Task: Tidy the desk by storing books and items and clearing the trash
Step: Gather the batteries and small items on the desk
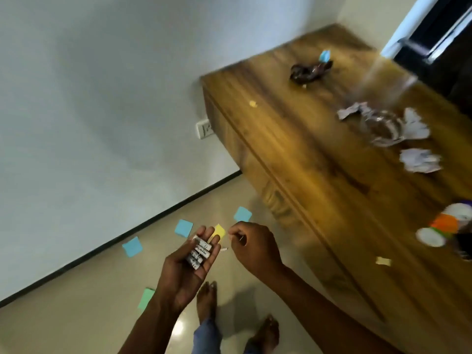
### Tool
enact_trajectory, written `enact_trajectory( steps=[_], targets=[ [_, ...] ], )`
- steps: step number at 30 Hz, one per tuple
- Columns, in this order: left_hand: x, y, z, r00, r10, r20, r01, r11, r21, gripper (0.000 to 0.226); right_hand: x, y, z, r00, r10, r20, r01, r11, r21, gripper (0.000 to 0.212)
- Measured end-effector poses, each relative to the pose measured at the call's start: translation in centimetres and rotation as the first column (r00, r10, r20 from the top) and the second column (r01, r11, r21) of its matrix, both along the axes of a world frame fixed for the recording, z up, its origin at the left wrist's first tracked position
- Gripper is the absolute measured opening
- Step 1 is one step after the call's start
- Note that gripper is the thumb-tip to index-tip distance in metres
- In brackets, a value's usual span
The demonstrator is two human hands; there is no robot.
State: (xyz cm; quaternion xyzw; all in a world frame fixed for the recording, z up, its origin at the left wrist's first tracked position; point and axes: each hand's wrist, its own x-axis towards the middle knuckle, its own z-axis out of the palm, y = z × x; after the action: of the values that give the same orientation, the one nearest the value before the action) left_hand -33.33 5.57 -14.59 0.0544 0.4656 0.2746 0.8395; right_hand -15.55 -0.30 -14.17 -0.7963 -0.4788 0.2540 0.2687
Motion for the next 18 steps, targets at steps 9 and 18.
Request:
enact_trajectory(
  steps=[9, 18],
  targets=[
    [-3.4, 6.6, -20.1, 0.999, -0.044, 0.028, 0.048, 0.989, -0.139, 0.050, -4.2, 3.4, -26.6, 0.995, 0.081, 0.052, -0.063, 0.958, -0.279, 0.023],
    [-8.5, 7.3, -38.5, 0.998, -0.054, -0.045, 0.043, 0.973, -0.229, 0.056, -4.7, 5.2, -49.2, 0.947, 0.295, 0.128, -0.205, 0.861, -0.465, 0.027]
  ],
)
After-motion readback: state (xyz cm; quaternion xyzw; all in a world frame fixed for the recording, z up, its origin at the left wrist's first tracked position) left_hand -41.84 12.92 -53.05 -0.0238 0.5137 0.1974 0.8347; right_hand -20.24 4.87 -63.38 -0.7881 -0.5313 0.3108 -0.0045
